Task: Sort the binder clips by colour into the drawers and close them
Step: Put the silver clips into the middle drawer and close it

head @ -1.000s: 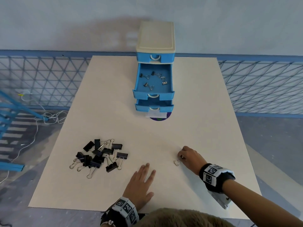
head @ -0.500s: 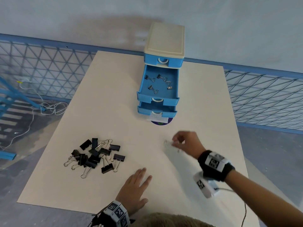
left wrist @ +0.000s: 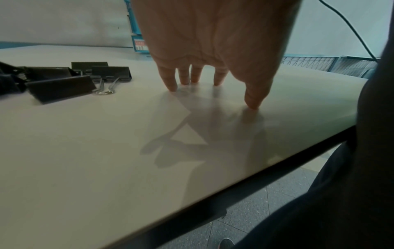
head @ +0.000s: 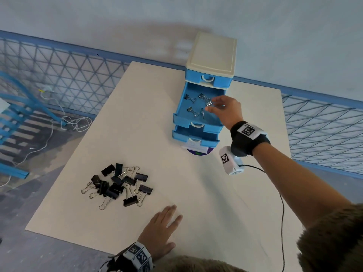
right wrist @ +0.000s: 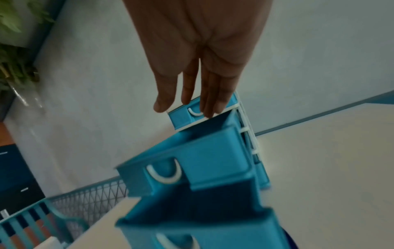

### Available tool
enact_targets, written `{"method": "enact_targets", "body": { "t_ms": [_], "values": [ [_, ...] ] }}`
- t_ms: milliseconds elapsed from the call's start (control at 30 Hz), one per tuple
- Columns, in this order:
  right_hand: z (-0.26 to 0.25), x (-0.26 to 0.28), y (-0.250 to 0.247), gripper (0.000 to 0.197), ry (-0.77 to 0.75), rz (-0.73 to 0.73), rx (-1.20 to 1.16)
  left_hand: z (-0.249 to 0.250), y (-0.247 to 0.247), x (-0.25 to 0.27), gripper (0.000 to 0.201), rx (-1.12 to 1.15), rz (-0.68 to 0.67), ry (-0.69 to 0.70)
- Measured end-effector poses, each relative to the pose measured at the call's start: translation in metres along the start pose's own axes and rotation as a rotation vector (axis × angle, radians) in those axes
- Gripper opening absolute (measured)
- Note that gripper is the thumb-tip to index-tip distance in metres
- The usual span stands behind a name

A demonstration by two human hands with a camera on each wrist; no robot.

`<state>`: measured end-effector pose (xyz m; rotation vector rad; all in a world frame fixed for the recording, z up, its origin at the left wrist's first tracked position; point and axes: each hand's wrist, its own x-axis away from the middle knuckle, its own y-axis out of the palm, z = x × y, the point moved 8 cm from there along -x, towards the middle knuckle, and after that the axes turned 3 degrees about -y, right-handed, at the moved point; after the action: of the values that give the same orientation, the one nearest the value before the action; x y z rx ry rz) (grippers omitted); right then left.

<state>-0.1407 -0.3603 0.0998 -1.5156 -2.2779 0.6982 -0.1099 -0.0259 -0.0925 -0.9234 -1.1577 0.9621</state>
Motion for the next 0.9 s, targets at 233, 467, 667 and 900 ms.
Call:
{"method": "enact_targets", "body": {
  "t_ms": [233,467,667,900],
  "values": [
    [0.037,0.027,0.005,0.067,-0.084,-0.003,0.338,-0.004,0.005,0.002,0.089,0.021,-0.009,-0.011],
    [0.038,0.019,0.004,0.085,-0.134,0.076,0.399,-0.005,0.012,0.008,0.082,0.095,-0.072,-0.082],
    [0.049,0.002,-0.003,0.1,-0.091,0.111,0.317,-0.004,0.009,0.013,0.078,0.139,0.02,-0.126],
    [0.062,-0.032,-0.008,0.113,-0.016,0.124,0.277,-0.005,0.008,0.016,0.074,0.132,0.022,-0.176]
  ]
}}
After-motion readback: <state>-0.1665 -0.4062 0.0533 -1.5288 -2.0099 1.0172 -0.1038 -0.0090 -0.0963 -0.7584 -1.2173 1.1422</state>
